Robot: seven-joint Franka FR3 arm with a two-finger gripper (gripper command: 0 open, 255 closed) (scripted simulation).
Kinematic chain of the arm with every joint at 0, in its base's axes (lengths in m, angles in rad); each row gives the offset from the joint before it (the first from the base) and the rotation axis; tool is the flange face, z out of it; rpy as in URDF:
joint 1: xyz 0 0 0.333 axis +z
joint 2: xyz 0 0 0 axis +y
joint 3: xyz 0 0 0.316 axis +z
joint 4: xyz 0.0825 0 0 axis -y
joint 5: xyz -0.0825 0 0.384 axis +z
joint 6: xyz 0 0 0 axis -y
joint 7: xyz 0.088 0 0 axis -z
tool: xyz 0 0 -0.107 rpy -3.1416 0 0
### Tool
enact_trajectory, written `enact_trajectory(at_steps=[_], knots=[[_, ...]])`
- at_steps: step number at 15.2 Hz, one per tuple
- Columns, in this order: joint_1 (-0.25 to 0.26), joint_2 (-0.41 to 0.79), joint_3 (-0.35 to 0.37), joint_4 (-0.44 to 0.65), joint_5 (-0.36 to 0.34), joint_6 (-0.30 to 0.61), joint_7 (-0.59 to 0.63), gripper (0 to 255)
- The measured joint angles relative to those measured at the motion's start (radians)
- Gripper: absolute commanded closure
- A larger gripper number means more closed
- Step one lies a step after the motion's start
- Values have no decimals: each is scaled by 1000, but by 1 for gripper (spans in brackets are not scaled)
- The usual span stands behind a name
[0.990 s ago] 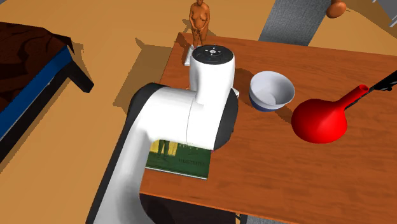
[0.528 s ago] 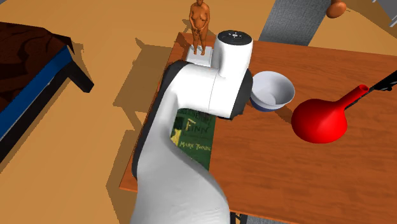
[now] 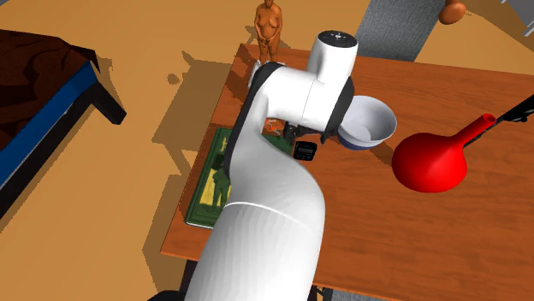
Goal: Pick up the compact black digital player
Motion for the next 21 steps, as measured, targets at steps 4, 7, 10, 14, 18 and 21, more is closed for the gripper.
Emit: enact_trajectory(at_steps=[4, 7, 10, 14, 18, 21], knots=[[1, 10, 2, -38, 3, 49, 1, 0], [1, 14, 1, -63, 3, 77, 0, 0], [1, 14, 2, -68, 4, 83, 0, 255], [2, 13, 2, -68, 4, 84, 0, 255], [2, 13, 3, -68, 4, 84, 0, 255], [2, 13, 2, -40, 3, 55, 1, 255]])
